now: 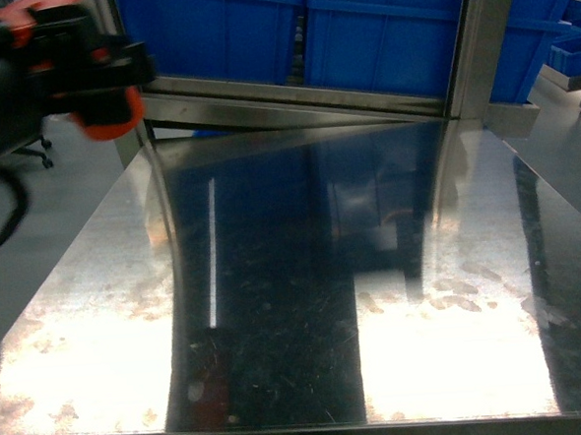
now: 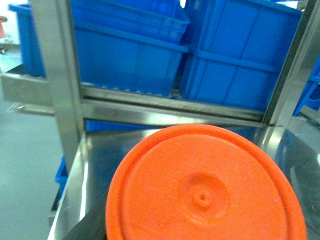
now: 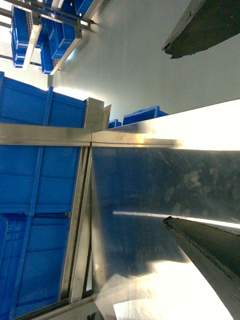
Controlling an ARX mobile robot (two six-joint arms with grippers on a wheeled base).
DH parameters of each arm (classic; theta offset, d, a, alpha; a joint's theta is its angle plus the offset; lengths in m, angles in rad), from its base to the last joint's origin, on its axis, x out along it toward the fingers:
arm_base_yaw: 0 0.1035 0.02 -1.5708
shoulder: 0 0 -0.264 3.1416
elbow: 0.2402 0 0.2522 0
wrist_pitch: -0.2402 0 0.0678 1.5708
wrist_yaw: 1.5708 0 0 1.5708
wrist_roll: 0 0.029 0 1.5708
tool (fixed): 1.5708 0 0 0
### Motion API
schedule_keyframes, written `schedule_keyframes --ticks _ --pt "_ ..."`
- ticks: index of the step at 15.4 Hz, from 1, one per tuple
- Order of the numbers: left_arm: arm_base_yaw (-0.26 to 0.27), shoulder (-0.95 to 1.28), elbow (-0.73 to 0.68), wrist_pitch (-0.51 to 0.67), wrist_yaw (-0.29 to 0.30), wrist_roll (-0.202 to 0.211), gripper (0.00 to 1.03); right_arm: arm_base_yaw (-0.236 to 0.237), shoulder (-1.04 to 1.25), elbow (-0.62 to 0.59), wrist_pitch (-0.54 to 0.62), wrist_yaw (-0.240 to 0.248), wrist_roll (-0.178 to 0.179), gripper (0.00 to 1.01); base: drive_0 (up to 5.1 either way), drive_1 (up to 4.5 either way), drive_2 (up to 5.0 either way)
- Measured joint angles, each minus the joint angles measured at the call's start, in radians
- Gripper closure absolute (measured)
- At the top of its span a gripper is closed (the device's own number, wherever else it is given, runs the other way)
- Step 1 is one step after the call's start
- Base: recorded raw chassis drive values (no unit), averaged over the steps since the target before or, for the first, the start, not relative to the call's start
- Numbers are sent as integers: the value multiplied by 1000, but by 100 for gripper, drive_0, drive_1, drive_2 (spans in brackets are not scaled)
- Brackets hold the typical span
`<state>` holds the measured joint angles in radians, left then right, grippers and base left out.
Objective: Pick capacitor and pack into box
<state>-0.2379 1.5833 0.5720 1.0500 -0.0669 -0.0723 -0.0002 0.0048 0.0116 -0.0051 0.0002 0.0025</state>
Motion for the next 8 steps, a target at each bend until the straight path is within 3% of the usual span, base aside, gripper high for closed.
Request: schedule_keyframes --ticks 2,3,5,6,7,8 --pt "79 -266 -167 -95 31 0 59 0 0 0 0 0 0 3 0 0 0" --pt "126 -421 -225 -157 71 -4 59 0 0 0 0 0 0 3 0 0 0" --pt "250 -771 -315 -412 200 -8 59 0 0 0 0 0 0 3 0 0 0" --pt "248 -856 -305 -500 175 2 59 0 0 0 0 0 0 3 0 0 0" --pt "234 -917 -295 -622 93 32 59 0 0 0 0 0 0 3 0 0 0" --pt "234 -927 -303 -634 84 37 59 0 0 0 -1 0 0 3 0 0 0"
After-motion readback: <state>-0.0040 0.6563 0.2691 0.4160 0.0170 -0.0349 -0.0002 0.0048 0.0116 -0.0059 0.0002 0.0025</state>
